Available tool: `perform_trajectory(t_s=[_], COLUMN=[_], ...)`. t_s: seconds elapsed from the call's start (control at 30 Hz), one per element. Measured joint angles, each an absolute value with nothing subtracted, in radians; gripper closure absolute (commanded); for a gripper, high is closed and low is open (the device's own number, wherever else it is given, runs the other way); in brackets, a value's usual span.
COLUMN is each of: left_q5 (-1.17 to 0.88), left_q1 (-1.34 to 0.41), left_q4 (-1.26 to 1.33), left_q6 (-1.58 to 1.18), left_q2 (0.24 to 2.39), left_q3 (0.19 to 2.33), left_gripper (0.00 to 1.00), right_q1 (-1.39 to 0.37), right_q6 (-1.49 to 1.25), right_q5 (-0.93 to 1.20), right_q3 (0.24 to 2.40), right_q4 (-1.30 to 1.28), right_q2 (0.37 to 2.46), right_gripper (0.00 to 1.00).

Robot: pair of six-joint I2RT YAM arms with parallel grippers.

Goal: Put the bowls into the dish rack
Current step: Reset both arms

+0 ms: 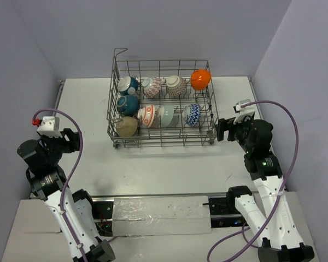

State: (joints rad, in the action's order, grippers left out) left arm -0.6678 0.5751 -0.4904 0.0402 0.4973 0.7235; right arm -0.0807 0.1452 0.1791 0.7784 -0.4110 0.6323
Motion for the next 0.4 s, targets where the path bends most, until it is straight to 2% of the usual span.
perform_trajectory(t_s=[0.23, 0.27, 0.4], left_q5=[-0.668, -0.667, -0.667], left_q1=[0.575, 0.576, 0.576], left_q4=[-0.489, -0.489, -0.484], left_q6=[0.040, 0.040, 0.040], left_q2=[0.493, 0.493, 0.493], left_q3=[0.723, 0.723, 0.723], left_gripper=[0.31, 0.31, 0.31], right_q1=[-0.086, -0.087, -0.096], right_q6=[0.109, 0.108, 0.112], right_q5=[0.139, 0.134, 0.132], right_q3=[0.778, 0.778, 0.778], right_q4=[-0.404, -0.404, -0.405], right_q2=[0.630, 0.630, 0.630], right_gripper=[0.07, 0.11, 0.11])
